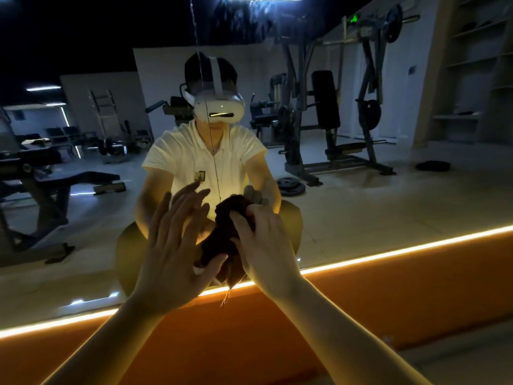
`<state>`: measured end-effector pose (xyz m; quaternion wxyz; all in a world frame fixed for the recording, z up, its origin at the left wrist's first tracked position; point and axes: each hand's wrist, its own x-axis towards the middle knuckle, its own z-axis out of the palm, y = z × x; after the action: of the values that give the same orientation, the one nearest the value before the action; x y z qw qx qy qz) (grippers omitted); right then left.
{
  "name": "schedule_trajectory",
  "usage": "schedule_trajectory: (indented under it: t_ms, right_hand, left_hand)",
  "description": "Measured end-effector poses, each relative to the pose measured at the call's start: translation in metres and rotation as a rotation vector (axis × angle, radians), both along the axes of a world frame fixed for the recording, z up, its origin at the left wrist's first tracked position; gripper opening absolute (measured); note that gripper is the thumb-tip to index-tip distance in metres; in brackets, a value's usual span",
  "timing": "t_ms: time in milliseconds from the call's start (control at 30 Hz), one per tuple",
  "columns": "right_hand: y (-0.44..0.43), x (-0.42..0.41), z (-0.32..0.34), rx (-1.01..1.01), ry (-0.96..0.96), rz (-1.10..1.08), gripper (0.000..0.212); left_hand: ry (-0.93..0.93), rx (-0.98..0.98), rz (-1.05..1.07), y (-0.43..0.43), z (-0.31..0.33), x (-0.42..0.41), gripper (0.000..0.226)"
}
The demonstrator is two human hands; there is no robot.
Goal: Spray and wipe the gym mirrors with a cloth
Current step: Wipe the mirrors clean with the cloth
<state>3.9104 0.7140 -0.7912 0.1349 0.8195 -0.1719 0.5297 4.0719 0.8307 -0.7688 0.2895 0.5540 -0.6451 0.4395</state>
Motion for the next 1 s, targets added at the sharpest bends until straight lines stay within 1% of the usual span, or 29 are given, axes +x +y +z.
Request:
schedule_trajectory:
  t_ms: [67,133,267,367,400,433,500,633,733,767,867,900,933,1000]
  right_hand:
    - [-0.012,-0.01,0.007,-0.026,-0.002,-0.007,0.051]
    - [-0.026,-0.025,0.016,0.054,-0.061,-0.054,0.053]
    - [-0.059,-0.066,0.044,0.201,-0.326,-0.241,0.053]
    - [-0.08,-0.084,0.065,0.403,-0.617,-0.271,0.039]
    - [-0.082,-0.083,0.073,0.489,-0.696,-0.266,0.038]
    - [-0.08,-0.079,0.079,0.558,-0.747,-0.263,0.041]
    - [-0.066,-0.061,0.087,0.583,-0.769,-0.263,0.049]
    - [-0.03,-0.016,0.088,0.464,-0.676,-0.282,0.06]
    - [0.003,0.012,0.086,0.38,-0.531,-0.216,0.066]
    - [0.014,0.021,0.084,0.293,-0.436,-0.169,0.068]
    - [0.026,0.037,0.069,-0.087,-0.007,-0.054,0.064]
    - [0.018,0.035,0.067,-0.143,0.075,-0.02,0.062]
    - [0.007,0.029,0.067,-0.16,0.103,-0.009,0.059]
    - [-0.013,0.014,0.07,-0.143,0.057,-0.048,0.062]
  left_hand:
    - [-0.007,-0.062,0.061,0.001,0.007,0.005,0.083]
    - [0.032,-0.102,0.126,0.001,0.013,0.008,0.088]
    - [0.08,-0.102,0.246,0.002,0.022,0.009,0.106]
    - [0.119,-0.123,0.29,0.001,0.031,0.002,0.111]
    - [0.127,-0.138,0.3,0.0,0.033,0.001,0.112]
    - [0.139,-0.149,0.31,0.0,0.034,-0.001,0.113]
    - [0.161,-0.153,0.341,-0.002,0.035,-0.002,0.115]
    - [0.162,-0.176,0.373,-0.008,0.034,-0.003,0.112]
    - [0.201,-0.188,0.391,-0.012,0.035,-0.01,0.111]
    - [0.213,-0.193,0.393,-0.013,0.035,-0.012,0.11]
    - [0.188,-0.202,0.394,-0.017,0.031,-0.012,0.1]
    - [0.181,-0.197,0.401,-0.018,0.03,-0.011,0.099]
    - [0.181,-0.189,0.411,-0.019,0.029,-0.01,0.102]
    - [0.198,-0.196,0.425,-0.021,0.03,-0.011,0.11]
